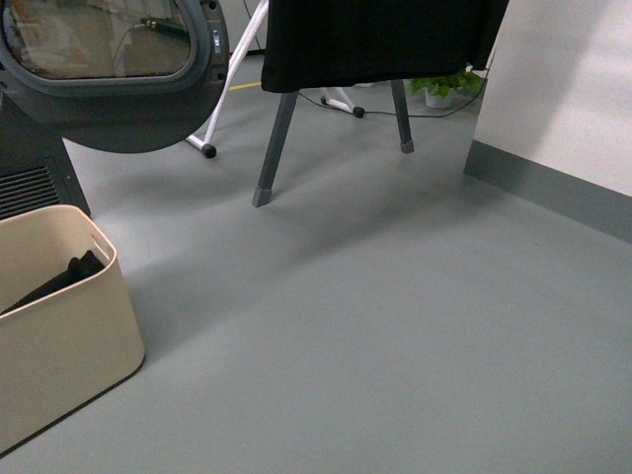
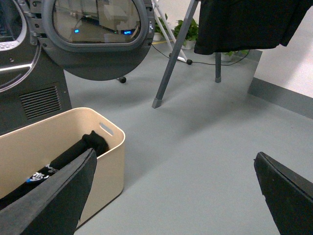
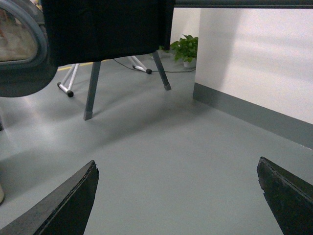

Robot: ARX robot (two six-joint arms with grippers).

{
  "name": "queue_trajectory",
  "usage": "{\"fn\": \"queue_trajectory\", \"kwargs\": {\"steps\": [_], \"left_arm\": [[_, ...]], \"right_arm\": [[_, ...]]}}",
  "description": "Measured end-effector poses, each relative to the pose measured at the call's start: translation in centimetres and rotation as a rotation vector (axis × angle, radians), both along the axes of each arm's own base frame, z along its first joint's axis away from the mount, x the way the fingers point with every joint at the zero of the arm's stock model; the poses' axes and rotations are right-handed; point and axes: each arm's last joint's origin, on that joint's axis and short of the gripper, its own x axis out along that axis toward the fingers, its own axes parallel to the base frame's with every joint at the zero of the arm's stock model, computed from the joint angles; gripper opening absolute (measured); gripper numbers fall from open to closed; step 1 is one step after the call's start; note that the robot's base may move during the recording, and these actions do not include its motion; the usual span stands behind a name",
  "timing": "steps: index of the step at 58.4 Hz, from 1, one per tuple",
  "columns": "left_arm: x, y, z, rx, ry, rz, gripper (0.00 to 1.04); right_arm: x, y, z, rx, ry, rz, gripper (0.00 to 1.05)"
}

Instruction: Move hamper under clothes hanger

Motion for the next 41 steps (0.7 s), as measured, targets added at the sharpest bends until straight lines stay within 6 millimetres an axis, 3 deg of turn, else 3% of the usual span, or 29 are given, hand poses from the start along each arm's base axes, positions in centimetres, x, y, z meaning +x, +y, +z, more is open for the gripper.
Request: {"fn": "queue_trajectory", "kwargs": {"steps": [41], "left_arm": [[0.01,-0.01,-0.01,0.000,0.002,-0.003,0.98]], "right_arm": [[0.00,-0.02,0.00,0.000,0.000,-0.005,0.97]]}}
